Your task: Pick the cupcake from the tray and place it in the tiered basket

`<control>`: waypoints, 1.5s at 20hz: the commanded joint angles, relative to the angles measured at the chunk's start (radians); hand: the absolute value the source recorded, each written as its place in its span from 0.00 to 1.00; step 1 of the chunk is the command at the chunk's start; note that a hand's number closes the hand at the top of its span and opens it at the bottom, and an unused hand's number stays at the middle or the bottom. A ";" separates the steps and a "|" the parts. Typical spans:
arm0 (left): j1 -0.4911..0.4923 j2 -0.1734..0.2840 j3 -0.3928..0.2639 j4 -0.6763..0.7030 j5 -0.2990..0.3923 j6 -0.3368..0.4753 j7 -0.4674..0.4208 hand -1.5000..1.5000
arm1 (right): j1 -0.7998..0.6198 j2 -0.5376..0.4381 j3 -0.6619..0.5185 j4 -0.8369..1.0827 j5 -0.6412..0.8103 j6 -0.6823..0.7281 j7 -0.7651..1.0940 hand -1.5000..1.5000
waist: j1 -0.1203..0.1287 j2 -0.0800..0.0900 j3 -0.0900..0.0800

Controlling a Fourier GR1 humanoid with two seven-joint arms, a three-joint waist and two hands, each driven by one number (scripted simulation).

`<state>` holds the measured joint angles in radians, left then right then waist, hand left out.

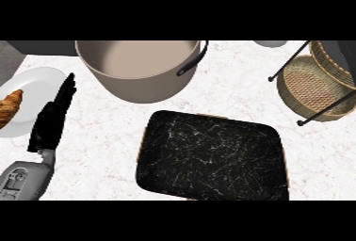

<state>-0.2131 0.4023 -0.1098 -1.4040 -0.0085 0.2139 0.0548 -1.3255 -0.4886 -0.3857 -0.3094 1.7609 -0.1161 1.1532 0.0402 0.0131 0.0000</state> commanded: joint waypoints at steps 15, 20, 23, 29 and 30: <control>0.026 0.012 0.045 -0.032 0.000 -0.025 0.022 0.50 | 0.227 0.101 -0.219 -0.198 -0.198 -0.317 0.046 0.00 | -0.032 -0.012 0.001; 0.062 -0.007 0.033 -0.048 -0.019 -0.011 0.019 0.50 | 0.247 0.138 -0.188 -0.319 -0.139 -0.395 0.071 0.00 | -0.033 -0.016 0.000; 0.052 -0.017 0.027 -0.030 -0.028 -0.010 0.022 0.50 | 0.256 0.151 -0.173 -0.408 -0.105 -0.434 0.061 0.00 | -0.043 -0.018 0.000; 0.055 -0.006 0.076 0.019 -0.007 -0.023 -0.025 0.50 | 0.245 0.171 -0.178 -0.559 0.007 -0.353 0.186 0.00 | -0.060 -0.022 -0.003; 0.080 -0.002 0.061 -0.015 -0.018 -0.020 -0.007 0.50 | 0.224 0.188 -0.187 -0.607 0.008 -0.306 0.201 0.00 | -0.060 -0.030 -0.002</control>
<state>-0.1500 0.3915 -0.0640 -1.4221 -0.0308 0.1977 0.0537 -1.0873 -0.3377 -0.5712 -0.8010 1.7272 -0.4354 1.1379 -0.0059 -0.0078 -0.0022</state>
